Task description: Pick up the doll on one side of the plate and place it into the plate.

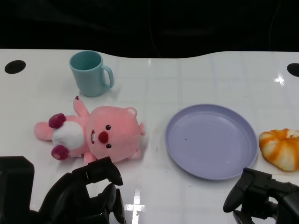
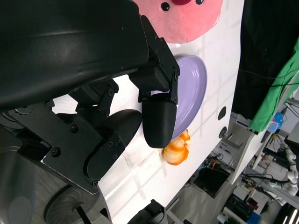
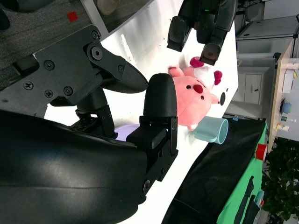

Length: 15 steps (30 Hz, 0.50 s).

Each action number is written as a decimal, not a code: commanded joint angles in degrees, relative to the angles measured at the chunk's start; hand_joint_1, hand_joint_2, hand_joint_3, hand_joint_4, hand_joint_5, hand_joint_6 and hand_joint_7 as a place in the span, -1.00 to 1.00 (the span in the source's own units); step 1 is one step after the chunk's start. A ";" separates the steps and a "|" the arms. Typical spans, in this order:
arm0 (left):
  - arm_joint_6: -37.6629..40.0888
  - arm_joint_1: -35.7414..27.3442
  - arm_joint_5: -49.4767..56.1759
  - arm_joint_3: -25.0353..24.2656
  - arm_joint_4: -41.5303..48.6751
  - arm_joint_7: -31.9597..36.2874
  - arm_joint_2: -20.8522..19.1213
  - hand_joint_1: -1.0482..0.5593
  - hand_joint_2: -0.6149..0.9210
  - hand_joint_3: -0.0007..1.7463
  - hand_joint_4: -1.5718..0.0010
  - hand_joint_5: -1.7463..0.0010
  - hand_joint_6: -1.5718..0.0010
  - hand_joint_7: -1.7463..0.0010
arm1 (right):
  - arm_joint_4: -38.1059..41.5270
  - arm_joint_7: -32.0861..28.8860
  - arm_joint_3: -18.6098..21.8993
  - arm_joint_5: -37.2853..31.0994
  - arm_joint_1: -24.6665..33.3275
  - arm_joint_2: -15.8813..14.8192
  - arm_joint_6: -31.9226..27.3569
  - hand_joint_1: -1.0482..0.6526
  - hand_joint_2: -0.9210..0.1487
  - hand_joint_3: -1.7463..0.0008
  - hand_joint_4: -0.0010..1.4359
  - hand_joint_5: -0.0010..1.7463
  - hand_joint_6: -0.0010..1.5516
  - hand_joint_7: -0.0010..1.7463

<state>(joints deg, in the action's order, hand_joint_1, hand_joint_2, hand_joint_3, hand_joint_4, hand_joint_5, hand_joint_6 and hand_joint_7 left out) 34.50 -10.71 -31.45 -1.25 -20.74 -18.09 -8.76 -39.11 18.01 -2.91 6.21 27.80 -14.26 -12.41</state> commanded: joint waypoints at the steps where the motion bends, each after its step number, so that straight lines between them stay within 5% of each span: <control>1: -0.56 0.15 0.35 -0.62 0.10 -0.60 -1.01 0.01 0.30 0.61 -0.07 -1.00 0.11 -0.93 | -0.12 -0.05 0.21 0.28 -0.22 -0.37 0.54 0.02 -0.37 -0.23 -0.14 1.00 -0.31 0.66; 15: -1.63 0.07 1.12 -0.11 0.69 -0.89 -1.11 0.03 0.31 0.61 -0.06 -1.00 0.10 -0.92 | 0.36 0.05 0.08 -0.04 -0.13 -0.45 0.90 0.02 -0.37 -0.22 -0.13 1.00 -0.30 0.66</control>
<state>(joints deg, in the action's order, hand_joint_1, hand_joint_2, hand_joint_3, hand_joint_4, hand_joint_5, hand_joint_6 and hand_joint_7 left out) 33.76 -10.65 -31.01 -0.99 -20.59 -18.34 -9.12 -38.89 18.03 -2.94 6.05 27.69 -14.26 -12.23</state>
